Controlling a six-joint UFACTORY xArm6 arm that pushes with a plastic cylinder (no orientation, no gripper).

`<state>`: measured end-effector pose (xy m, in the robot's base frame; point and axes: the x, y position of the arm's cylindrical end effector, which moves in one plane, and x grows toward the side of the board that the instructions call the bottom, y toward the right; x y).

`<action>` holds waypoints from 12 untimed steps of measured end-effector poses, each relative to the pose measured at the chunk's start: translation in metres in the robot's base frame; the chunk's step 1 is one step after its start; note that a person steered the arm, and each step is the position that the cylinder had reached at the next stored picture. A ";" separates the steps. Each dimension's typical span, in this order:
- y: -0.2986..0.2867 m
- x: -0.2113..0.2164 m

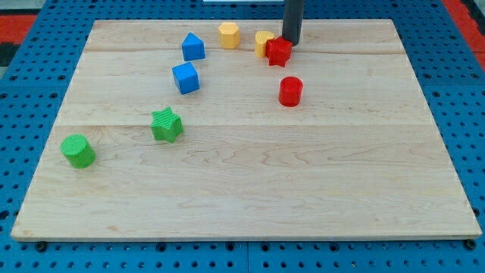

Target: Drag the red star away from the yellow heart

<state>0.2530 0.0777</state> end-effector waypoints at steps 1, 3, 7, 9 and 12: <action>-0.015 0.003; -0.038 0.097; -0.036 0.146; -0.035 0.146; -0.029 0.148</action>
<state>0.4006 0.0488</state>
